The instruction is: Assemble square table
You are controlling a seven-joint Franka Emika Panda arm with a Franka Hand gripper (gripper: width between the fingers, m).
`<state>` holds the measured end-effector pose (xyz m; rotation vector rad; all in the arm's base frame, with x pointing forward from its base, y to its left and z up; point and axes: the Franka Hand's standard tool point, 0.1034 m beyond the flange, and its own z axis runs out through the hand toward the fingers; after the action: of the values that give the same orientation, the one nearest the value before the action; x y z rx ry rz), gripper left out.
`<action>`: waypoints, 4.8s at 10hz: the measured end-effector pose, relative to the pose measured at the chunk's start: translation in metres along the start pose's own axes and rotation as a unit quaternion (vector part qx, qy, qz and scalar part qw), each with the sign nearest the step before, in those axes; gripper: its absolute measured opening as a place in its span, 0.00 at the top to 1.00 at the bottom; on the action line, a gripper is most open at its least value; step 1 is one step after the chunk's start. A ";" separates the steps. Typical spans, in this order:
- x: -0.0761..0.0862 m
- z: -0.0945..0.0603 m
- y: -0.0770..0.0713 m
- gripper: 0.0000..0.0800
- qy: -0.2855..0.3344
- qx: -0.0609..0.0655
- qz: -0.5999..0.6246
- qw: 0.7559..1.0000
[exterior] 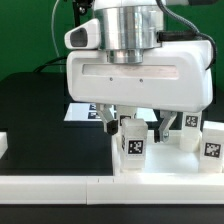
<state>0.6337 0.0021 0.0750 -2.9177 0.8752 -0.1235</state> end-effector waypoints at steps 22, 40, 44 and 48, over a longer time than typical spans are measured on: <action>0.001 0.003 0.005 0.22 0.002 -0.004 0.093 0.996; -0.005 -0.005 -0.004 0.64 0.000 -0.015 0.289 0.957; -0.002 -0.005 -0.003 0.52 -0.018 0.009 0.469 0.883; -0.004 0.001 -0.001 0.21 0.009 0.017 0.262 0.965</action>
Offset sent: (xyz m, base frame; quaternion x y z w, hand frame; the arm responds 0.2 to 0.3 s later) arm 0.0000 0.0000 0.0000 0.0000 0.0000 0.0000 1.0000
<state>0.6314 0.0054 0.0740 -2.5472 1.5878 -0.1200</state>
